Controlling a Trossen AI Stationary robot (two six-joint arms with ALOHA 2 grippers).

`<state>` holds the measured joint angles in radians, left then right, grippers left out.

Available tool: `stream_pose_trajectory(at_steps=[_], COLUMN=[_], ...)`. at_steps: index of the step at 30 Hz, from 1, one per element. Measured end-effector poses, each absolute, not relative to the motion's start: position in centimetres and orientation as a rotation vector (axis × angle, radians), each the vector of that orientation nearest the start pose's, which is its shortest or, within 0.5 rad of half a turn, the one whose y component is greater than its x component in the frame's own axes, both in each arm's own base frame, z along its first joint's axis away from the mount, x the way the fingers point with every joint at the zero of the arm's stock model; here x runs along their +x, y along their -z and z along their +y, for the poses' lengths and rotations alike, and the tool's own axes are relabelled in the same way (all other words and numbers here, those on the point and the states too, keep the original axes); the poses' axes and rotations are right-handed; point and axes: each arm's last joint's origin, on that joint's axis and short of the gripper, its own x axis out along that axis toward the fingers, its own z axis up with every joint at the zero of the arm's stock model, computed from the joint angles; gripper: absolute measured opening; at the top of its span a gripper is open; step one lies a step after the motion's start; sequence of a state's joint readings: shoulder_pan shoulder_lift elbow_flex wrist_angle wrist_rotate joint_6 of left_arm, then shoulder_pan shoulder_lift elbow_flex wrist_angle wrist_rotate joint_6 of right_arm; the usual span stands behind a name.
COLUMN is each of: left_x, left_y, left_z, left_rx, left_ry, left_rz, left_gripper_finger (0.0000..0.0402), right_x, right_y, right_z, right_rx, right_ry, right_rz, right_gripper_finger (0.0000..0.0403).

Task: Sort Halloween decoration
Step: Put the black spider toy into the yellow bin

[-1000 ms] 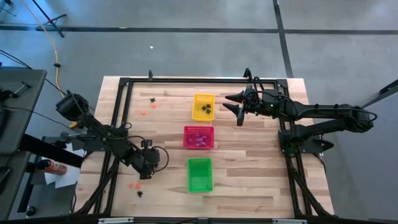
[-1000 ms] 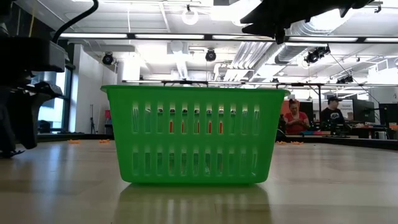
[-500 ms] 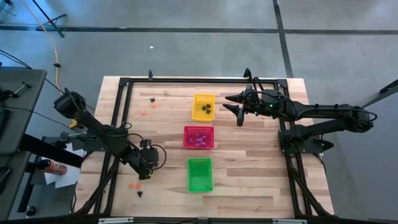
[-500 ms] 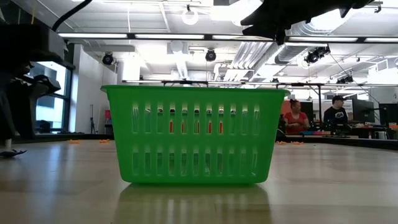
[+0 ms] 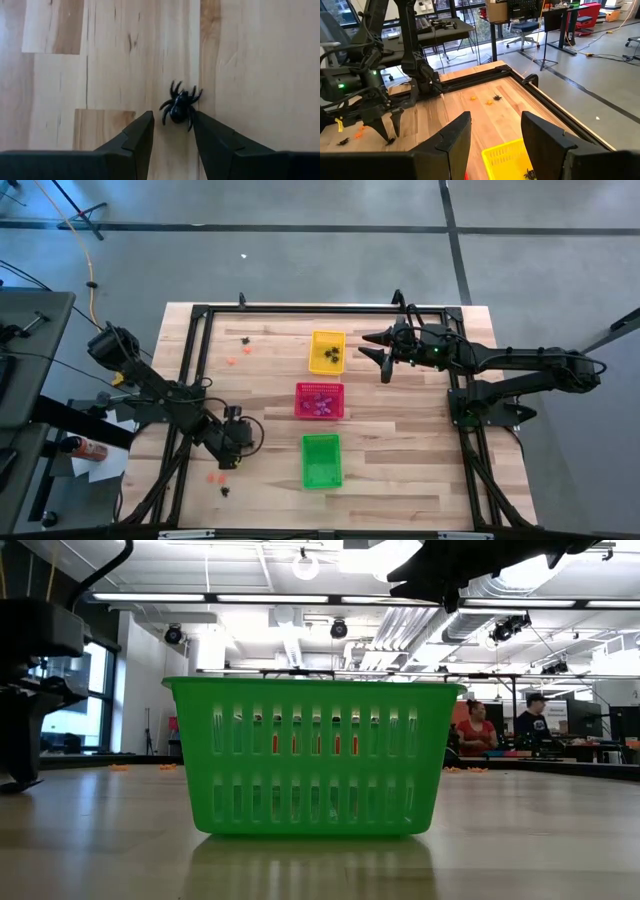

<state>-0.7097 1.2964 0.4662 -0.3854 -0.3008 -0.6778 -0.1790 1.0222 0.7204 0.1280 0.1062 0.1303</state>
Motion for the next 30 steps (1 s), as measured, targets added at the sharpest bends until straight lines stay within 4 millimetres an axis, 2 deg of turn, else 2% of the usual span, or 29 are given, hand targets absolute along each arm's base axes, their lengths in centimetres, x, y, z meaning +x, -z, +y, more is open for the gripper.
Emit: stream_pose_trajectory(at_steps=[12,24,30], left_x=[14.3,14.5,14.6], left_y=[-11.6,-11.6,-11.6], left_z=[-11.2,-11.2,-11.2], left_rx=[-0.055,-0.061,-0.058], left_ry=[-0.055,-0.065,-0.071], left_rz=[1.098,1.063,1.054], left_gripper_finger=[0.0129,0.0128,0.0097], right_x=[22.5,22.5,22.5], right_y=[-29.7,-29.5,-29.5], right_z=[-4.4,-4.4,-4.4], right_rx=[0.14,0.158,0.163], right_ry=[0.296,0.299,0.299], right_rz=[0.155,0.165,0.164], right_gripper_finger=[0.0169,0.0169,0.0169])
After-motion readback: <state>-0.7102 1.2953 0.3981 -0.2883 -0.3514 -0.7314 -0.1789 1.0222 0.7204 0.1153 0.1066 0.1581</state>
